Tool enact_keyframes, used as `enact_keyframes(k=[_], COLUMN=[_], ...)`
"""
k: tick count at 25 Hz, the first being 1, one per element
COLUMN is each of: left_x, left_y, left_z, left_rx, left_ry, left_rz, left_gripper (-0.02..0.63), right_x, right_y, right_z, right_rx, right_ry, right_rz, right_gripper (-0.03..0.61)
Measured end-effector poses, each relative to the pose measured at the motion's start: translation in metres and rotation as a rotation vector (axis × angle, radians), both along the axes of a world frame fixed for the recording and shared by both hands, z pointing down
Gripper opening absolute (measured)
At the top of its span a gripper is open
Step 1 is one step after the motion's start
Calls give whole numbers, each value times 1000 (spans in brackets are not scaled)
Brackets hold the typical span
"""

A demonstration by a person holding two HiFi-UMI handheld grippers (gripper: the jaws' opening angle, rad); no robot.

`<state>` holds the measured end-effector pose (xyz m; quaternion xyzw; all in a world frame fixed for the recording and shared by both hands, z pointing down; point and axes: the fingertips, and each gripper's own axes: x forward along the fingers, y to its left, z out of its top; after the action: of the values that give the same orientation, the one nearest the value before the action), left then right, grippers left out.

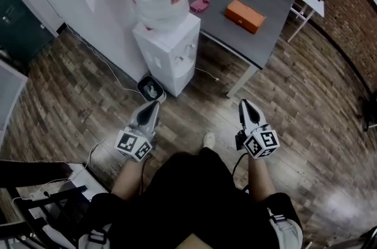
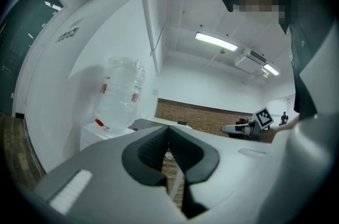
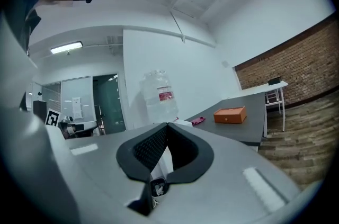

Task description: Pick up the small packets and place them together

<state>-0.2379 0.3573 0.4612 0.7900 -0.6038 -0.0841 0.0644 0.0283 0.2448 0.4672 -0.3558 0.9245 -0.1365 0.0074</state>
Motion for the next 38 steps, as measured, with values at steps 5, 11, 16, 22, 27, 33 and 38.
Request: enact_keyframes(k=[5,11,16,22,27,33,38], left_x=[21,46,62,86,98,109,116], left_y=[-42,-89,-119,-152,-176,-228,-284], left_z=[-7,-20,-15,-8,-2,11,20], left_rx=[3,22,-6,-34,-60,-70,-71], left_ry=[-30,-13,30,16,-15,-1,50], left_rz=[2,13,10,27,94,188,276], left_gripper=[0,0,0,0,0,0,0], right_x=[-9,6,34,80,111,119,129], right_y=[-45,-89,-113,-132,-147,-167,-190], right_z=[-5,-3,-6,-1,9,15,11], right_rx=[35,33,27,37,-8,-23,-31], right_ry=[-8,-17,-40,-11,-30,-10,8], right_rz=[-58,-57,-26,52,155,236,332], right_gripper=[2,2,2,2,2,2,2])
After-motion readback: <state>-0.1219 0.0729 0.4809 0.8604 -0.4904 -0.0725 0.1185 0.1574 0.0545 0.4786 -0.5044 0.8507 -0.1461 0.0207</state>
